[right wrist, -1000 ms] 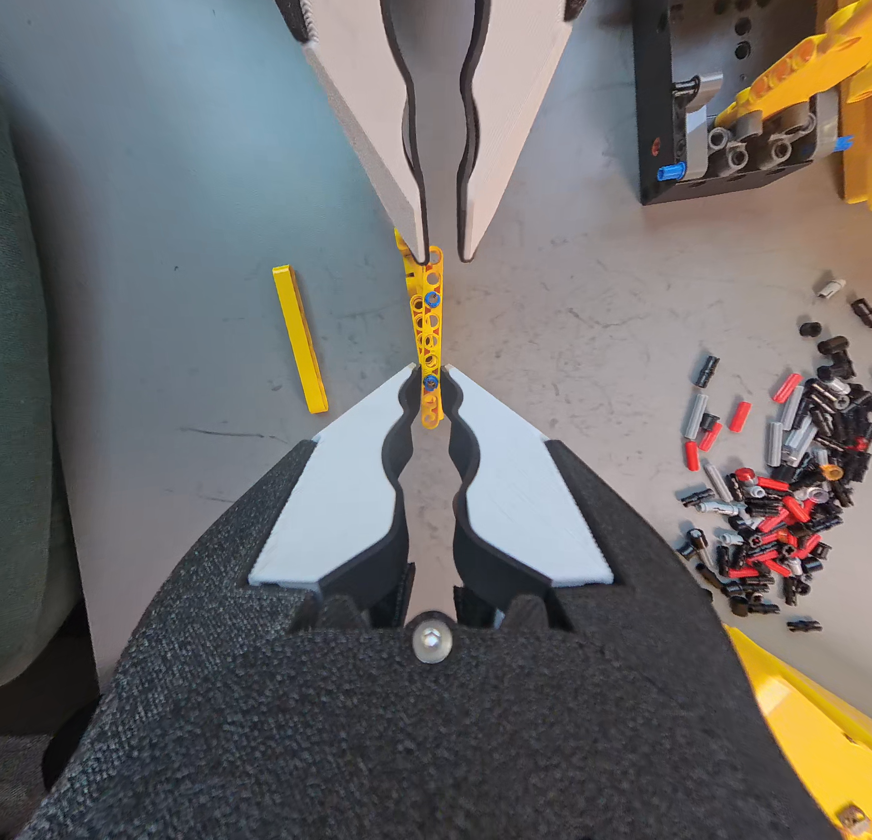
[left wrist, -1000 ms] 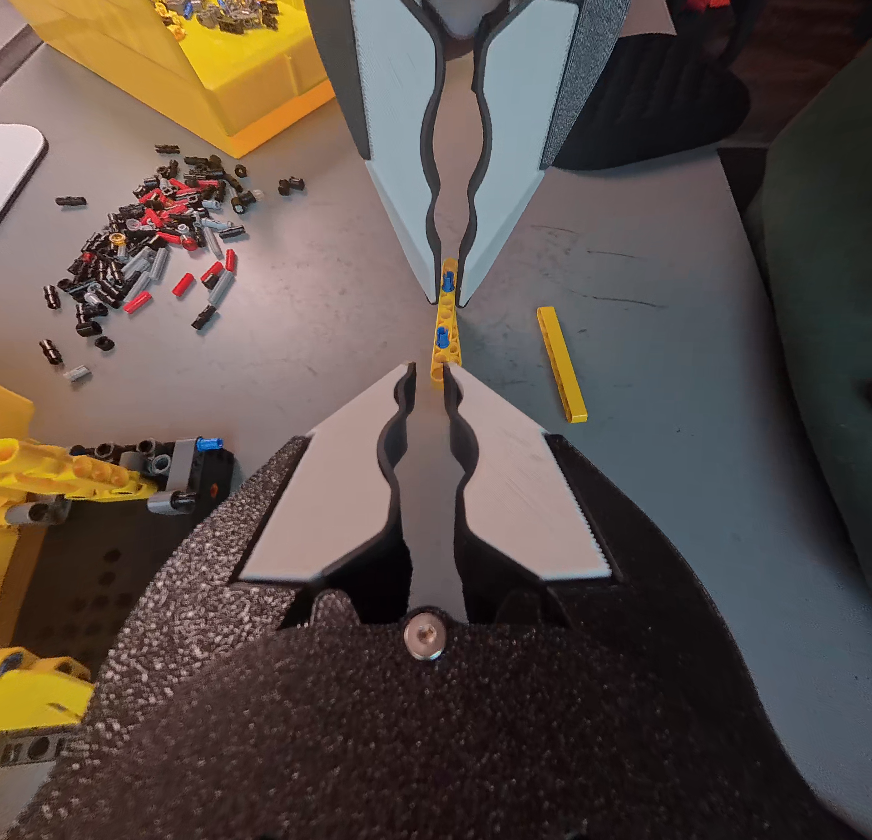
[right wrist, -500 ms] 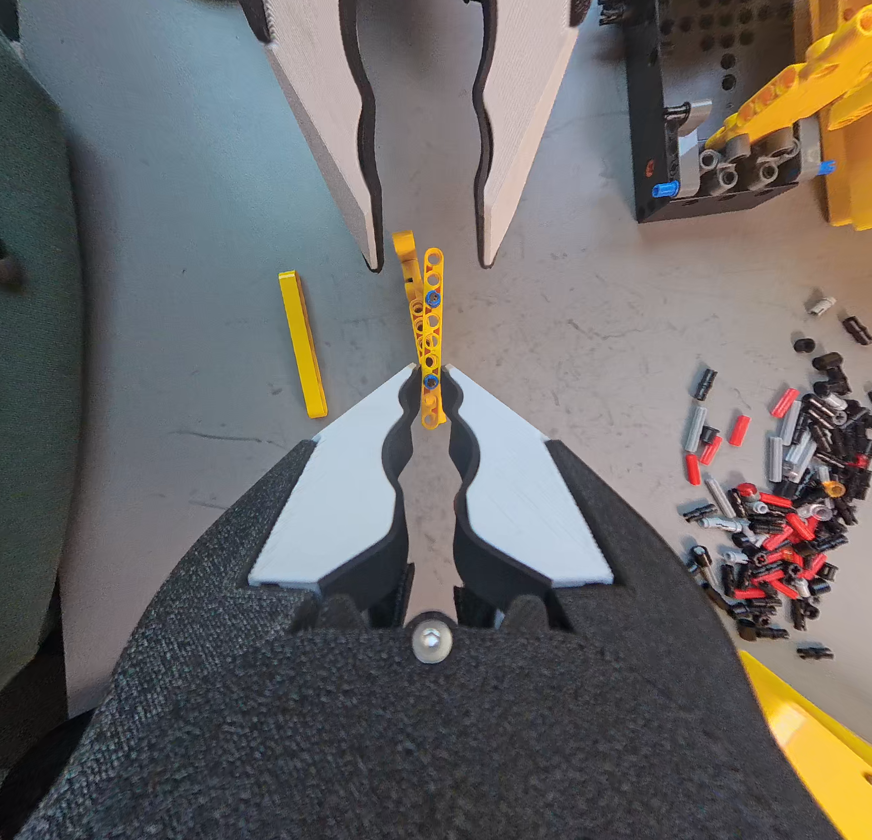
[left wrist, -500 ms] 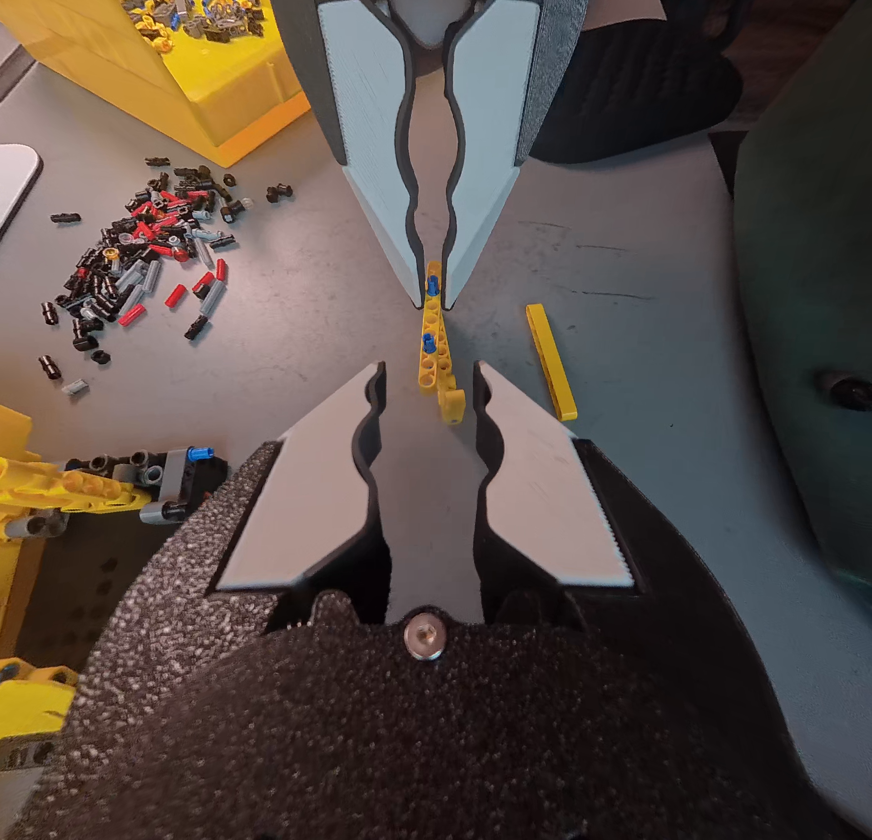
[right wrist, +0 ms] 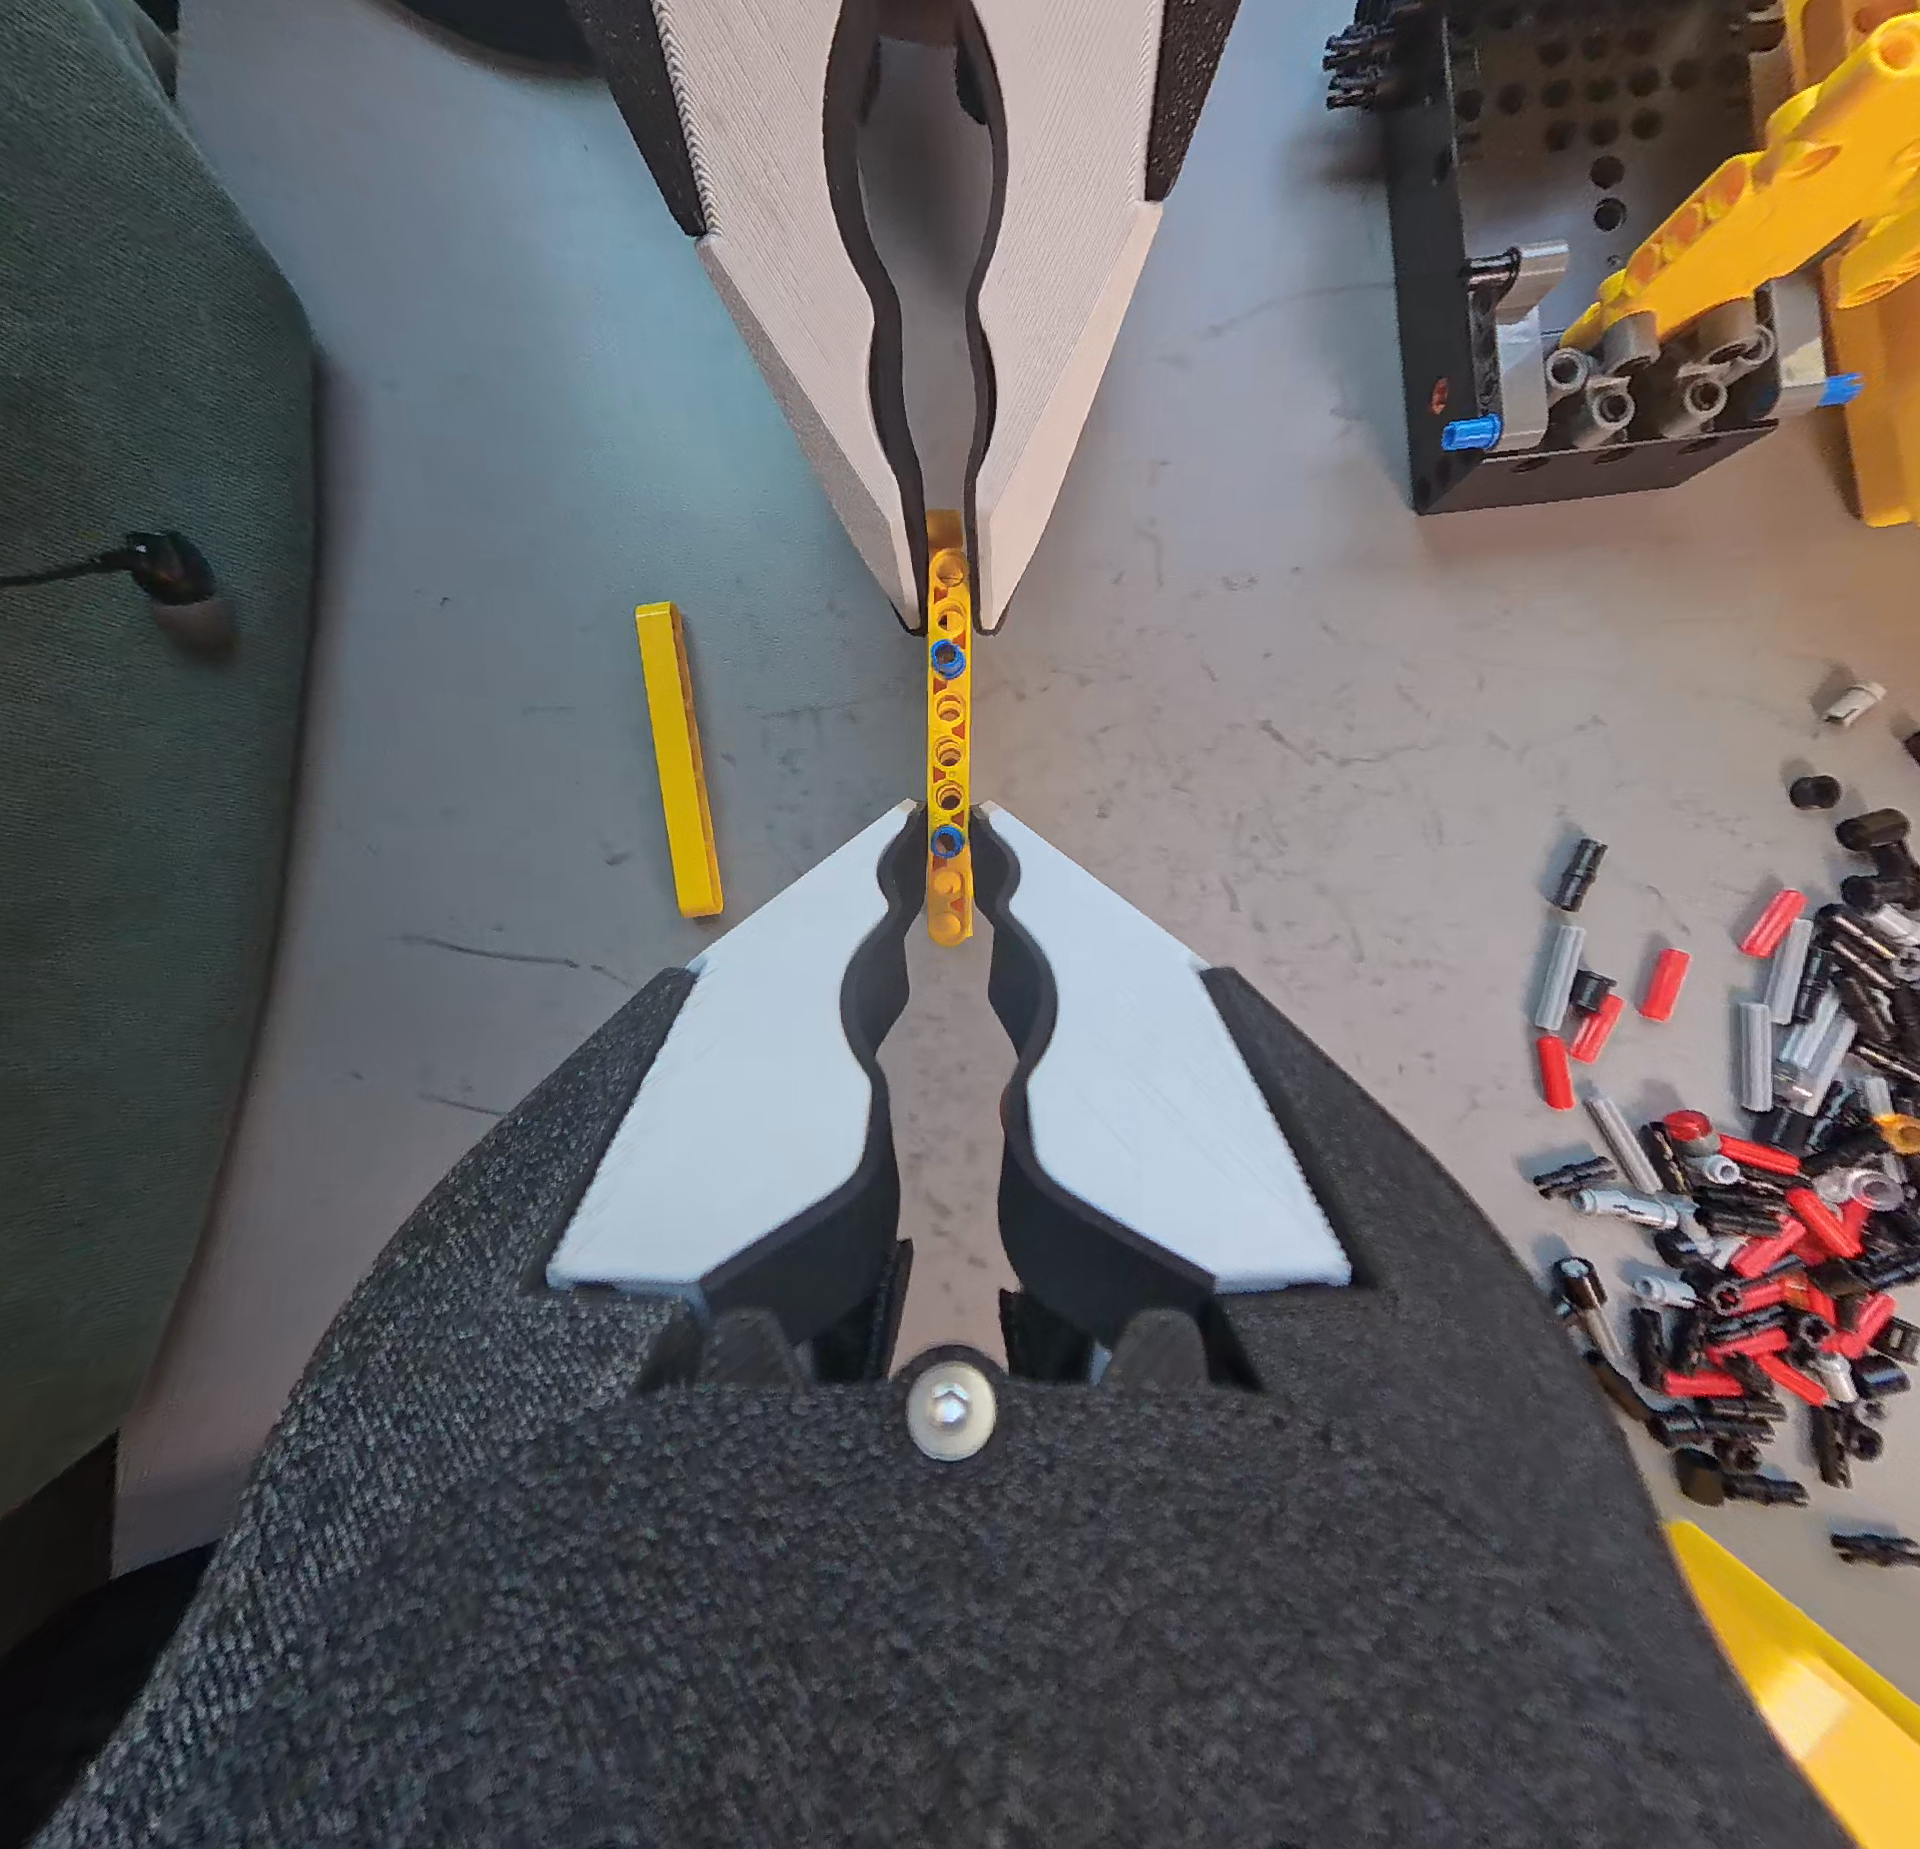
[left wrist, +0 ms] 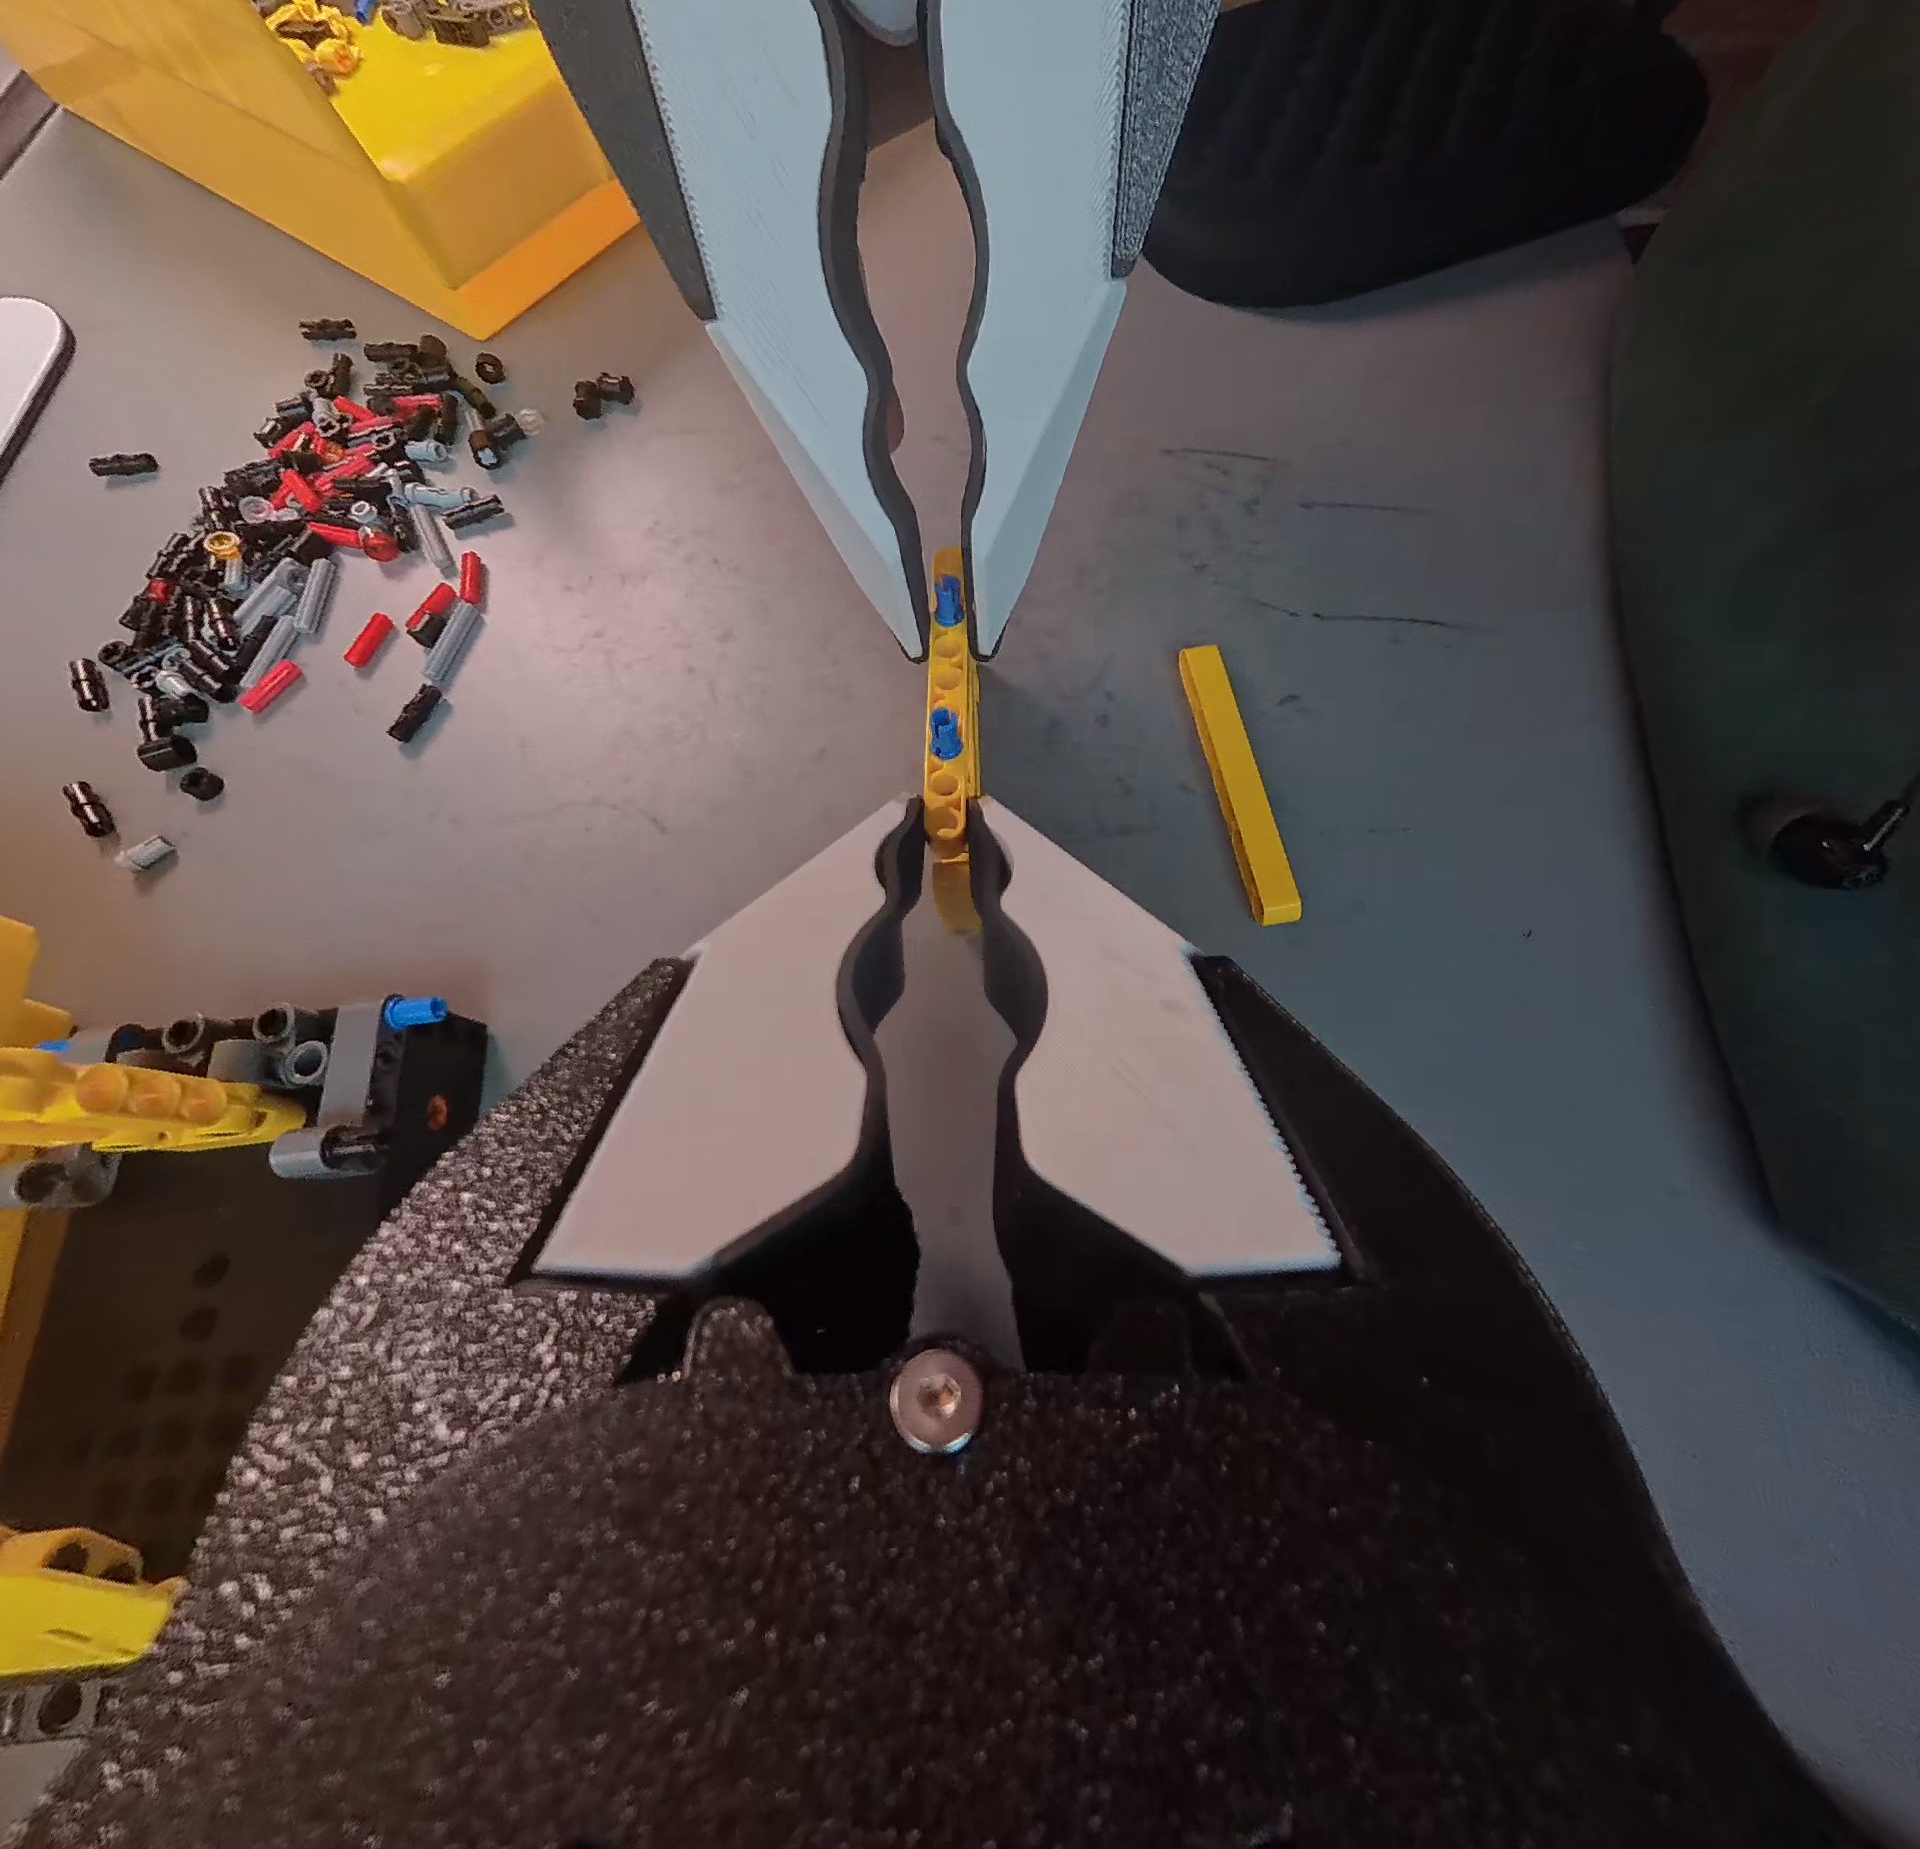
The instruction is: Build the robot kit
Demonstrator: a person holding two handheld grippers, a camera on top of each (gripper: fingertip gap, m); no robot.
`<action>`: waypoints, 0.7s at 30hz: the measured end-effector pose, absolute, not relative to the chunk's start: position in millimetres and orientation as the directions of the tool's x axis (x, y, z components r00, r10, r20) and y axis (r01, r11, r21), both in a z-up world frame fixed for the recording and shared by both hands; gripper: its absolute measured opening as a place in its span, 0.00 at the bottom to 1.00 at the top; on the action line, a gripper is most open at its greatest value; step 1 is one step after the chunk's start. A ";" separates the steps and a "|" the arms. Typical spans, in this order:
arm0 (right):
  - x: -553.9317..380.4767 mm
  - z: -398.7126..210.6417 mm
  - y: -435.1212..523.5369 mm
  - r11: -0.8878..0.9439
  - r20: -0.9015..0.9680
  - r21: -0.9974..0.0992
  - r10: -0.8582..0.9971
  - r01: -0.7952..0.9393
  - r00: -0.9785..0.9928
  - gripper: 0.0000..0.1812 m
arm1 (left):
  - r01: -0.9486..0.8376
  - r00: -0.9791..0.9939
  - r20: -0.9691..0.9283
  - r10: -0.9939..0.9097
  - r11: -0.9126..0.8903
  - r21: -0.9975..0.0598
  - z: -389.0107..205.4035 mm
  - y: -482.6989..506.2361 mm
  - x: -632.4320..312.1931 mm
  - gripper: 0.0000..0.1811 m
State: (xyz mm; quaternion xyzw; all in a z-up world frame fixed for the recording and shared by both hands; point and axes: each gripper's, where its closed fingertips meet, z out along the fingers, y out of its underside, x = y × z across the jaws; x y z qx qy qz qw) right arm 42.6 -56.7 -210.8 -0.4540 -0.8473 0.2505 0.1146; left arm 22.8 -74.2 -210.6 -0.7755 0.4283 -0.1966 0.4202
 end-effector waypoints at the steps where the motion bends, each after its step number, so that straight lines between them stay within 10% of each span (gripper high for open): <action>1: 43.0 -211.0 -56.7 0.462 -0.035 -0.528 0.827 0.713 -0.562 0.04 | -0.499 0.555 -0.051 -0.830 -0.283 -0.819 -210.9 -74.4 23.4 0.03; 21: 50.3 -208.3 -47.6 0.501 0.051 -0.587 0.807 0.636 -0.588 0.04 | -0.486 0.566 -0.031 -0.824 -0.303 -0.820 -211.1 -71.4 24.3 0.04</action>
